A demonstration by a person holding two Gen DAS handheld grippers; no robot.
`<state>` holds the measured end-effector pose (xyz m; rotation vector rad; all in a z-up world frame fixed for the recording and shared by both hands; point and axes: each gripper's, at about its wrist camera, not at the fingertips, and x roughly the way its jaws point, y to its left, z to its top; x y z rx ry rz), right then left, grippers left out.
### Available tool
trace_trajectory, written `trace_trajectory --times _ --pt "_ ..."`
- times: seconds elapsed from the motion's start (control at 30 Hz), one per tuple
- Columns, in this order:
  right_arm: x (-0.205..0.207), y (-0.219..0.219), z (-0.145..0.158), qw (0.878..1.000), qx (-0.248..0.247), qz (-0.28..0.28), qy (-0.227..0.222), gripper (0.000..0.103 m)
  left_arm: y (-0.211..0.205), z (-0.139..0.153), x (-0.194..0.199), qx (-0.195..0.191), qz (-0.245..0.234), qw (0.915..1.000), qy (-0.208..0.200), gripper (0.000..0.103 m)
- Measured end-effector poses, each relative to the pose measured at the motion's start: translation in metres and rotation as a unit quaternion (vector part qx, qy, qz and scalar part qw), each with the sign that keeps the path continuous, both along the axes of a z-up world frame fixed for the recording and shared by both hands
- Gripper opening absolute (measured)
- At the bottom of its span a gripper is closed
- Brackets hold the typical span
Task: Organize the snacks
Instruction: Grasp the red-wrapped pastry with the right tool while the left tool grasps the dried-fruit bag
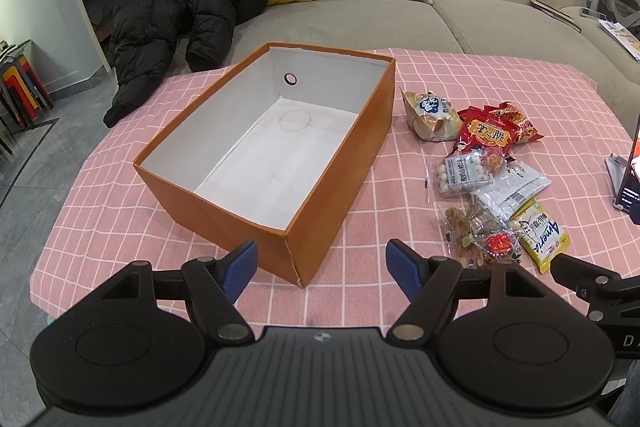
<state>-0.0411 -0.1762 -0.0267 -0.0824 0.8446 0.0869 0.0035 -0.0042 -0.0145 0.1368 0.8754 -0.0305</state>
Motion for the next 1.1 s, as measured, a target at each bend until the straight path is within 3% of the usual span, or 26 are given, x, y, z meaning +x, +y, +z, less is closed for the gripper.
trace_trajectory --times 0.33,0.37,0.43,0.5,0.53,0.67,0.93,1.1 --pt "0.004 -0.017 -0.009 0.999 0.042 0.022 -0.005 0.099 -0.022 0.004 0.010 -0.038 -0.087 0.9954 0.008 0.085" --pt "0.006 -0.021 -0.011 0.999 0.045 0.021 -0.002 0.098 -0.025 0.002 0.012 -0.044 -0.098 0.9941 0.014 0.080" --pt "0.011 -0.029 -0.019 0.999 0.047 0.017 0.004 0.088 -0.030 -0.003 0.017 -0.057 -0.120 0.9908 0.024 0.074" --pt "0.015 -0.036 -0.027 0.999 0.046 0.019 0.010 0.072 -0.036 -0.008 0.022 -0.071 -0.130 0.9882 0.038 0.067" --pt "0.017 -0.040 -0.031 0.999 0.045 0.020 0.014 0.070 -0.038 -0.011 0.025 -0.079 -0.135 0.9867 0.047 0.065" --pt "0.024 -0.052 -0.048 0.999 0.032 0.024 0.023 0.053 -0.053 -0.022 0.035 -0.096 -0.155 0.9810 0.065 0.064" --pt "0.042 -0.058 -0.074 0.999 0.024 0.023 0.041 0.050 -0.083 -0.056 0.055 -0.108 -0.192 0.9696 0.106 0.064" --pt "0.049 -0.051 -0.083 0.995 0.063 0.044 0.061 0.046 -0.081 -0.071 0.069 -0.093 -0.173 0.9727 0.124 0.064"
